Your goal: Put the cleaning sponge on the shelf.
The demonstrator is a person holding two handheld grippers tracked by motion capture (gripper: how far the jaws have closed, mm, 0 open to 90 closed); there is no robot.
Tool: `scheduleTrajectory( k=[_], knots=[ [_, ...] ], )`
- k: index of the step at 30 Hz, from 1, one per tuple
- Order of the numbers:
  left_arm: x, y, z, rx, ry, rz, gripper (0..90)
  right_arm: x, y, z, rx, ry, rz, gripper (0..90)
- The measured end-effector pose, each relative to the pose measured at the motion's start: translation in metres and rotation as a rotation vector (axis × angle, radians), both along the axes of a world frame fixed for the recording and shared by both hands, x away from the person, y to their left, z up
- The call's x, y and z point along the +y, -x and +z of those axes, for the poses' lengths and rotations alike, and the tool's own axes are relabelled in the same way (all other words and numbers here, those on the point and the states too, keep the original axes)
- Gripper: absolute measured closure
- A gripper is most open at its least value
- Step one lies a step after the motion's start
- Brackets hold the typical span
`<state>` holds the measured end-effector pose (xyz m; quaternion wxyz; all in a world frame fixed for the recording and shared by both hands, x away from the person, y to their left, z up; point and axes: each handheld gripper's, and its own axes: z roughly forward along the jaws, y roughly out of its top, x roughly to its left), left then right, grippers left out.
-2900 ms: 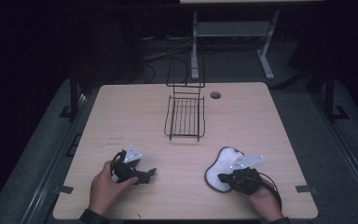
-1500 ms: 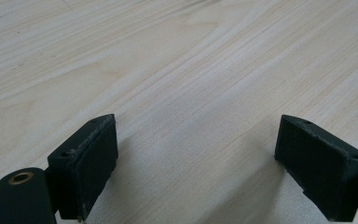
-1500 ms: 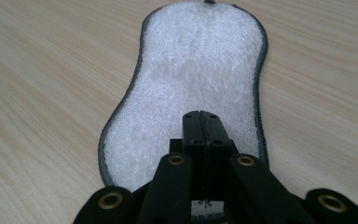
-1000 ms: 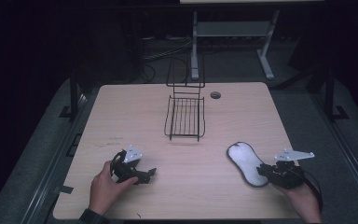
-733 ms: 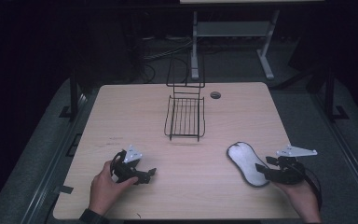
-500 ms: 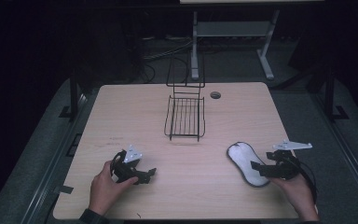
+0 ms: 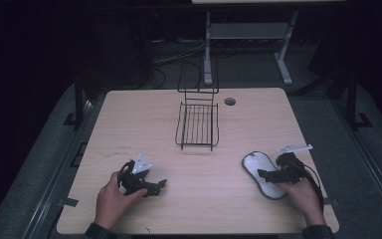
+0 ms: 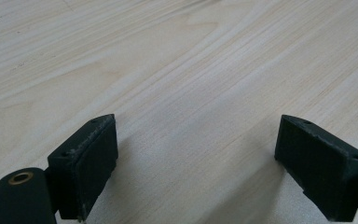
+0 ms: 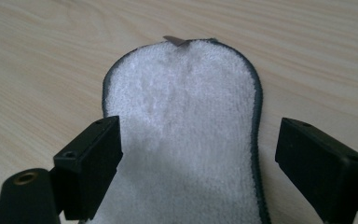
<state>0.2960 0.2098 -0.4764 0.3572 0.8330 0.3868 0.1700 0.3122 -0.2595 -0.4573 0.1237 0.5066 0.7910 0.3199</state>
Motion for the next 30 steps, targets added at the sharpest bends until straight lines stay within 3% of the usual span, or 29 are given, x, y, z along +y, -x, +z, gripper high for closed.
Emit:
scheduleTrajectory(
  k=[20,30],
  knots=[
    [0.0000,0.0000,0.0000,0.000,0.000,0.000,12.3,0.0081,0.0018,-0.0072,0.006,0.031,0.027,13.8],
    [0.0000,0.0000,0.0000,0.000,0.000,0.000,12.4,0.0087,0.0025,-0.0071,0.015,0.026,0.033,18.7]
  ],
)
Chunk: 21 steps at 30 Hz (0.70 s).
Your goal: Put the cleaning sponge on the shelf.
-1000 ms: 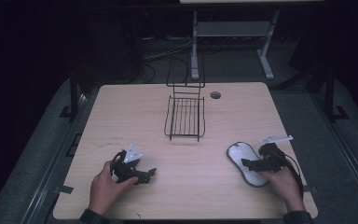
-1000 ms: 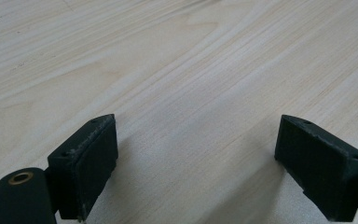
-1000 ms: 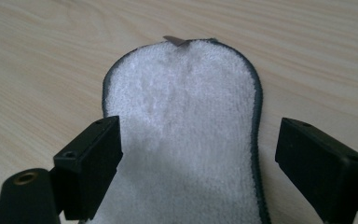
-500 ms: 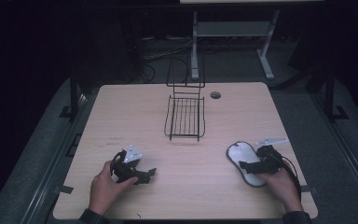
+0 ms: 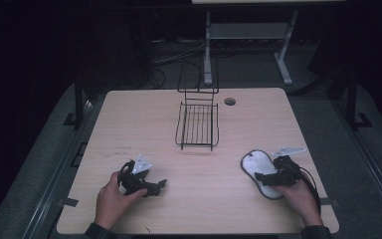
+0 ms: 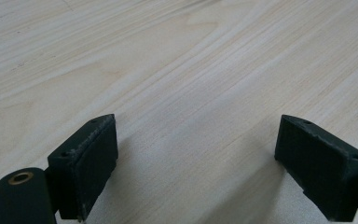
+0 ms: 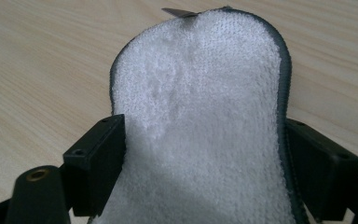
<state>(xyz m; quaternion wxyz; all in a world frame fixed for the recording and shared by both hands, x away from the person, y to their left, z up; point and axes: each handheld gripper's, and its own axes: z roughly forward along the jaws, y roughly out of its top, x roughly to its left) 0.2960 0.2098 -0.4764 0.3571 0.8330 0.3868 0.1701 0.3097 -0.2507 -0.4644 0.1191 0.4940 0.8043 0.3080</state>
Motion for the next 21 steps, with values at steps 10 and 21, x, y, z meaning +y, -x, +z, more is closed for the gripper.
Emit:
scheduleTrajectory(
  k=[10,21],
  knots=[
    [0.000,0.000,0.000,0.000,0.000,0.000,12.3,-0.005,0.004,0.008,-0.028,-0.021,0.004,31.6],
    [0.000,0.000,0.000,0.000,0.000,0.000,12.4,-0.010,0.010,0.020,-0.095,-0.056,0.007,47.0]
  ],
)
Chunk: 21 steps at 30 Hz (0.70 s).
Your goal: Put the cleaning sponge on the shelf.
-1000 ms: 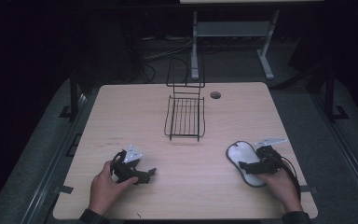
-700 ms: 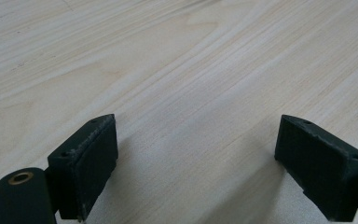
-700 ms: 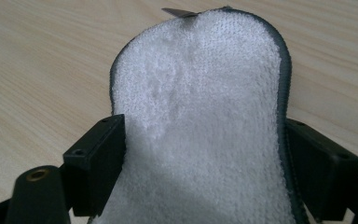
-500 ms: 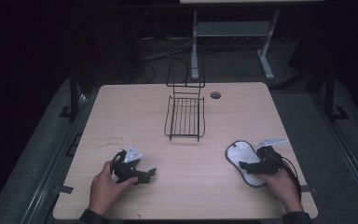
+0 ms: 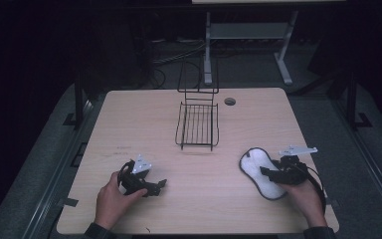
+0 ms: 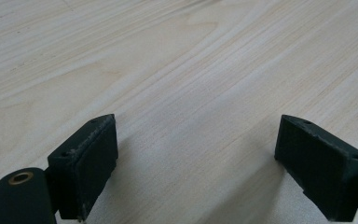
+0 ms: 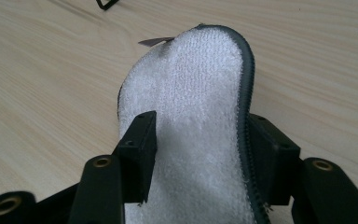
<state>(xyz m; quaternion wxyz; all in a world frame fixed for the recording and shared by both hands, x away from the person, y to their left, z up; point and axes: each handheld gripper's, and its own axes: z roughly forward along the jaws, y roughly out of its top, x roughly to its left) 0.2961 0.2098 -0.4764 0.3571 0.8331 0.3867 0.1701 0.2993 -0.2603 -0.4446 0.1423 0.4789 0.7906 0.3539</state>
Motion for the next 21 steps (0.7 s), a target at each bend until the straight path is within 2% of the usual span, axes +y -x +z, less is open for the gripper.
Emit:
scheduleTrajectory(
  k=[10,13,21],
  knots=[
    [0.000,0.000,0.000,0.000,0.000,0.000,12.4,-0.002,0.006,0.013,-0.026,-0.024,0.002,57.8],
    [0.000,0.000,0.000,0.000,-0.001,0.000,12.3,-0.003,0.009,0.017,-0.028,-0.036,0.007,64.1],
    [0.000,0.000,0.000,0.000,0.000,0.000,12.3,-0.004,0.012,0.024,-0.017,-0.076,0.014,73.2]
  ],
)
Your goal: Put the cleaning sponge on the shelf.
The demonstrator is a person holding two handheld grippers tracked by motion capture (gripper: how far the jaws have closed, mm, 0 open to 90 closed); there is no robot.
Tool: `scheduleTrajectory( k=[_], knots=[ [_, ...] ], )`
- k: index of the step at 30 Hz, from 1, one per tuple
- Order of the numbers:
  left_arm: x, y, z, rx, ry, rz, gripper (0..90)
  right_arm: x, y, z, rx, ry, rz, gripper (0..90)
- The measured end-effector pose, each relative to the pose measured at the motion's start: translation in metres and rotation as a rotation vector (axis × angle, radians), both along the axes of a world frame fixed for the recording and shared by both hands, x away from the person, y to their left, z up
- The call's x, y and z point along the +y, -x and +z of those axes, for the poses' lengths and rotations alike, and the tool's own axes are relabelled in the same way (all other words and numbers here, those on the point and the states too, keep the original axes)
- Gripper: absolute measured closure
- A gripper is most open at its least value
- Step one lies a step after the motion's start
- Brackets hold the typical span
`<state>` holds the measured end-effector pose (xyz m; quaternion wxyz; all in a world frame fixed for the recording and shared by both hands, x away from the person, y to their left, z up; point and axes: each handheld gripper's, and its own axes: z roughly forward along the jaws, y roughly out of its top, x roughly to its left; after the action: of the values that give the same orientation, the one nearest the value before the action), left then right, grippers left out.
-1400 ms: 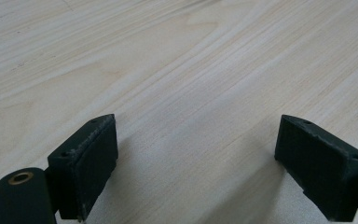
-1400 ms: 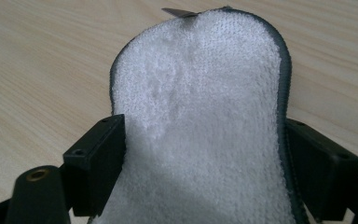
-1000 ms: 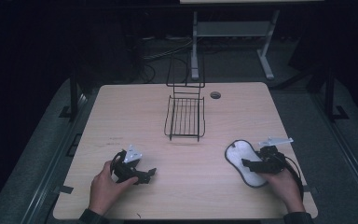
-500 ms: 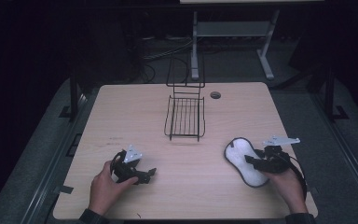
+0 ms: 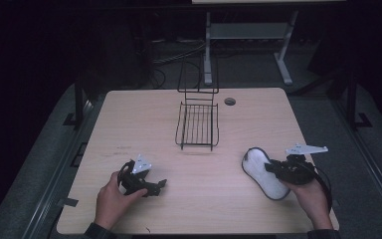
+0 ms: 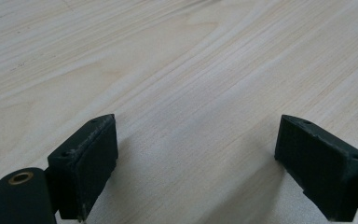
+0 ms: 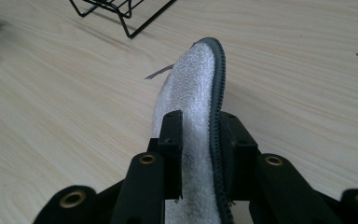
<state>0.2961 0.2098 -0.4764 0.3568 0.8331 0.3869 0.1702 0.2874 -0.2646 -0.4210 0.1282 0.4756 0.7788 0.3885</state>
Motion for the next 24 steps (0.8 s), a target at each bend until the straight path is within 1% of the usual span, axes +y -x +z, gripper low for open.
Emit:
scheduleTrajectory(
  k=[4,6,8,10,12,18,24],
  knots=[
    [0.000,0.000,0.000,0.000,0.001,0.000,12.3,0.001,0.002,0.003,-0.014,0.001,0.013,77.4],
    [0.000,0.000,0.000,0.000,0.001,0.000,12.3,0.002,0.002,0.005,-0.019,0.002,0.028,80.2],
    [0.000,0.000,0.000,0.000,0.001,0.000,12.3,0.002,0.003,0.006,-0.024,0.004,0.027,82.5],
    [0.000,0.000,0.000,0.000,0.000,0.000,12.3,0.002,0.003,0.007,-0.032,0.008,0.043,82.8],
    [0.000,0.000,0.000,0.000,-0.003,-0.002,12.4,0.002,0.003,0.007,-0.034,0.001,0.053,82.7],
    [0.000,0.000,0.000,0.001,-0.003,-0.002,12.4,0.003,0.001,0.008,-0.046,-0.003,0.059,82.4],
    [0.000,0.000,0.000,0.001,-0.003,-0.002,12.4,0.007,-0.005,0.012,-0.053,-0.002,0.068,82.2]
  ],
)
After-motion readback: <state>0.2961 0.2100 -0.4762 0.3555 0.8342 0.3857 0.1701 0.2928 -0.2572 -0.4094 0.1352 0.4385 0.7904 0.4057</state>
